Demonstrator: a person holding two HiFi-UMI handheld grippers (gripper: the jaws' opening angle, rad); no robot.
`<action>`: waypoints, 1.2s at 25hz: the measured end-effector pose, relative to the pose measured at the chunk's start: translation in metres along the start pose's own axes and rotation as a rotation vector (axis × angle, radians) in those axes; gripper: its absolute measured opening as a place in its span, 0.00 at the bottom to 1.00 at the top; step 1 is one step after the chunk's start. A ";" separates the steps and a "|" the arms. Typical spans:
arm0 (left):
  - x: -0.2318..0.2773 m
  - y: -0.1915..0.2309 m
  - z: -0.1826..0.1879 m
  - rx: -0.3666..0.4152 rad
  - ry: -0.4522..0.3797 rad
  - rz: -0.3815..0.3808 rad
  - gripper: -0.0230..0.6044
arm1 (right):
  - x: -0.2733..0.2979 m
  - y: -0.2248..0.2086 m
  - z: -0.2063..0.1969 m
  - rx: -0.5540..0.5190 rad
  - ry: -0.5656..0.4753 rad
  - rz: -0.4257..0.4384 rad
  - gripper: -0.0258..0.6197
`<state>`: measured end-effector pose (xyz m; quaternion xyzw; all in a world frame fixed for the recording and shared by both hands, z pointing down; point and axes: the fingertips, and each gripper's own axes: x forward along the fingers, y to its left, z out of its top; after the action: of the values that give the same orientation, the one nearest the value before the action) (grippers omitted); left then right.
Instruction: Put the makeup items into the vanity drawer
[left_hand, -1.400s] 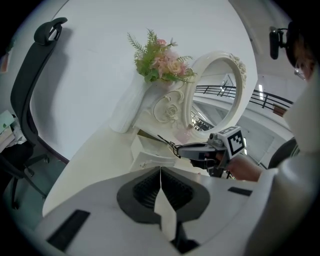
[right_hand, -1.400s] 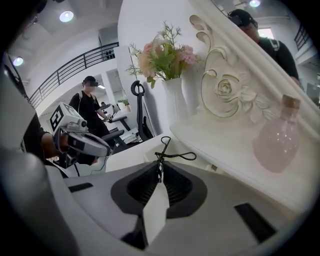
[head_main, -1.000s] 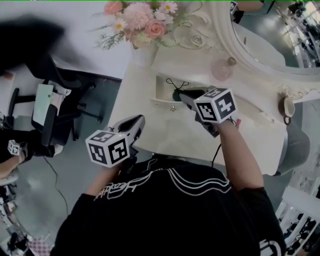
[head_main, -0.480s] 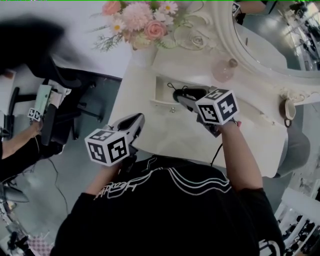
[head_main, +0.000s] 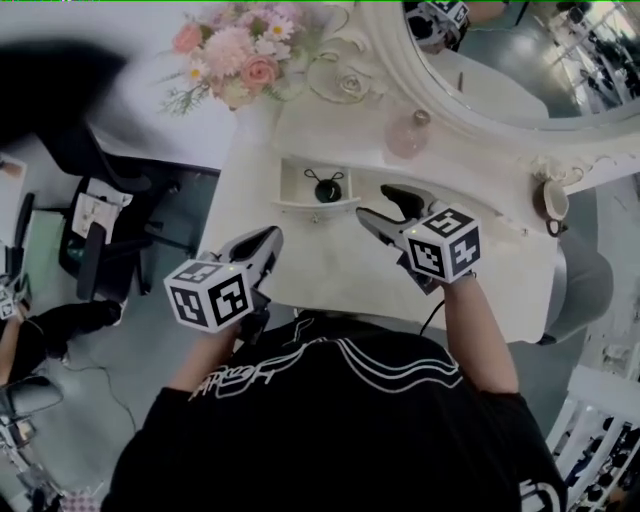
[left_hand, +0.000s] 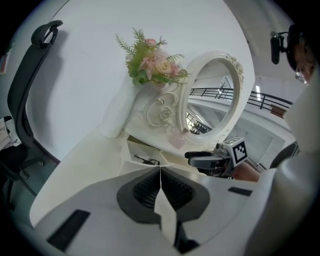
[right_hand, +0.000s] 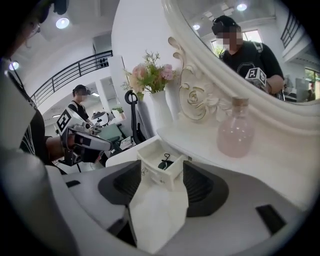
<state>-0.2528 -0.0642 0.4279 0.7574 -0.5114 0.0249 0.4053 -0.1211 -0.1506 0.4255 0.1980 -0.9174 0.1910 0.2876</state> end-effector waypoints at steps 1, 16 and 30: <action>0.002 -0.007 0.000 0.004 0.000 -0.009 0.08 | -0.010 -0.002 -0.003 0.002 -0.005 -0.013 0.45; 0.040 -0.095 -0.032 0.063 0.069 -0.100 0.08 | -0.120 -0.052 -0.100 0.095 0.035 -0.212 0.45; 0.051 -0.118 -0.051 0.044 0.112 -0.109 0.08 | -0.133 -0.099 -0.183 0.140 0.118 -0.383 0.45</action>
<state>-0.1149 -0.0524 0.4158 0.7903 -0.4453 0.0564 0.4171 0.1090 -0.1159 0.5086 0.3767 -0.8292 0.2074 0.3572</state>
